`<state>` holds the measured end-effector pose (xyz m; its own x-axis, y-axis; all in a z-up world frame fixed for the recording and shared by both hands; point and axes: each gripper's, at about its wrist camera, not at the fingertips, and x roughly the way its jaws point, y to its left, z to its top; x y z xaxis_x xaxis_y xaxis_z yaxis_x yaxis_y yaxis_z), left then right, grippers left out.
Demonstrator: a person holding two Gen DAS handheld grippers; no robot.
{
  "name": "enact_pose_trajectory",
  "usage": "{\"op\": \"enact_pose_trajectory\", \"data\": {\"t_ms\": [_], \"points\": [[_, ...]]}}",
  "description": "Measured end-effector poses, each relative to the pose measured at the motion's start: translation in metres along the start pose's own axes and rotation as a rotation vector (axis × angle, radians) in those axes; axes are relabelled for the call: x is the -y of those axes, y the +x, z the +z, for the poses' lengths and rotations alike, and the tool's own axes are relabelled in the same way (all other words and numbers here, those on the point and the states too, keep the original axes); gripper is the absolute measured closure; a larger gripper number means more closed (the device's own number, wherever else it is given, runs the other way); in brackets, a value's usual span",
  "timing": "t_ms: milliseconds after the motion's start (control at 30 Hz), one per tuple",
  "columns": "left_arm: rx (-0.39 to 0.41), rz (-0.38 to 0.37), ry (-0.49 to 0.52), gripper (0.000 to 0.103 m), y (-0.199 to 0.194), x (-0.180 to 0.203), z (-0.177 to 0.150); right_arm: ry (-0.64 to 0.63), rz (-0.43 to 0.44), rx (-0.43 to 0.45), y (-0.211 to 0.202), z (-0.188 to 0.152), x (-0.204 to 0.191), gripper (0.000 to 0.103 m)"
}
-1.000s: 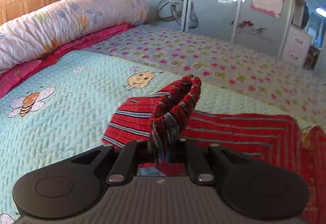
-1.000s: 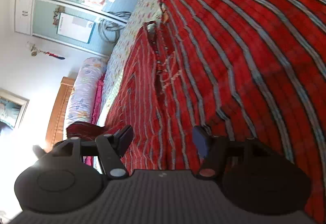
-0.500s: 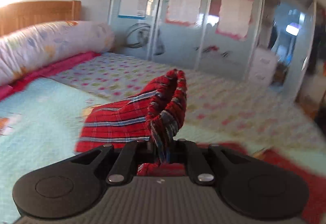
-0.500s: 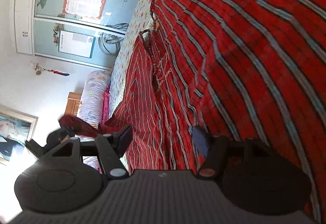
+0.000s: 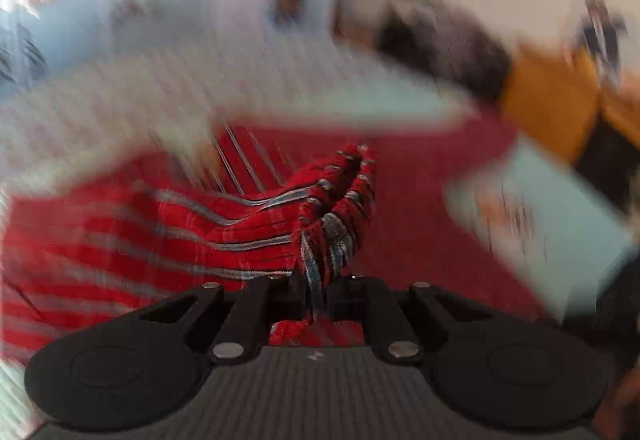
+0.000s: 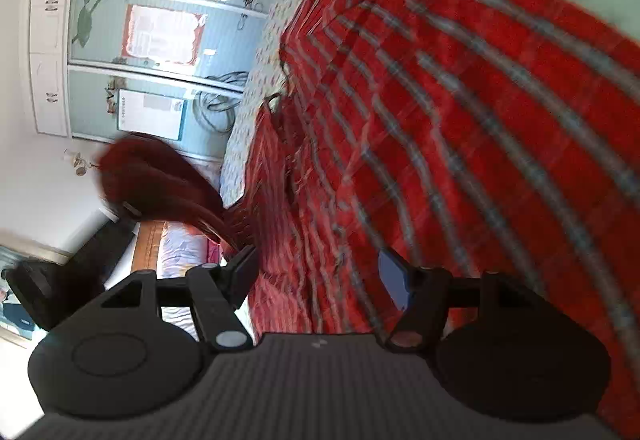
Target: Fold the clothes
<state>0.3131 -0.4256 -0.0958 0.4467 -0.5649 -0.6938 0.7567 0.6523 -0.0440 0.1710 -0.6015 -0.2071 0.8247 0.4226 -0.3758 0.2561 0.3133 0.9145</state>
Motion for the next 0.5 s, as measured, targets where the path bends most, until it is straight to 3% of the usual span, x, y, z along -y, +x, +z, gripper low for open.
{"op": "enact_pose_trajectory", "data": {"t_ms": [100, 167, 333, 433, 500], "points": [[-0.129, 0.007, 0.070, 0.096, 0.044, 0.019, -0.042, 0.000, -0.009, 0.003, -0.002, 0.003, 0.005, 0.035], [-0.095, 0.032, 0.086, 0.095, 0.047, 0.025, -0.047, -0.023, -0.016, 0.000, 0.001, 0.004, 0.003, 0.035], [-0.008, 0.054, -0.026, 0.095, 0.036, 0.011, -0.032, -0.045, 0.017, -0.007, 0.026, 0.012, -0.015, 0.029], [-0.004, 0.083, -0.001, 0.091, 0.040, 0.014, -0.028, -0.101, 0.047, -0.003, 0.048, 0.019, -0.041, 0.027], [-0.009, 0.125, 0.053, 0.087, 0.039, 0.026, -0.030, -0.132, 0.041, 0.002, 0.061, 0.021, -0.057, 0.020]]}}
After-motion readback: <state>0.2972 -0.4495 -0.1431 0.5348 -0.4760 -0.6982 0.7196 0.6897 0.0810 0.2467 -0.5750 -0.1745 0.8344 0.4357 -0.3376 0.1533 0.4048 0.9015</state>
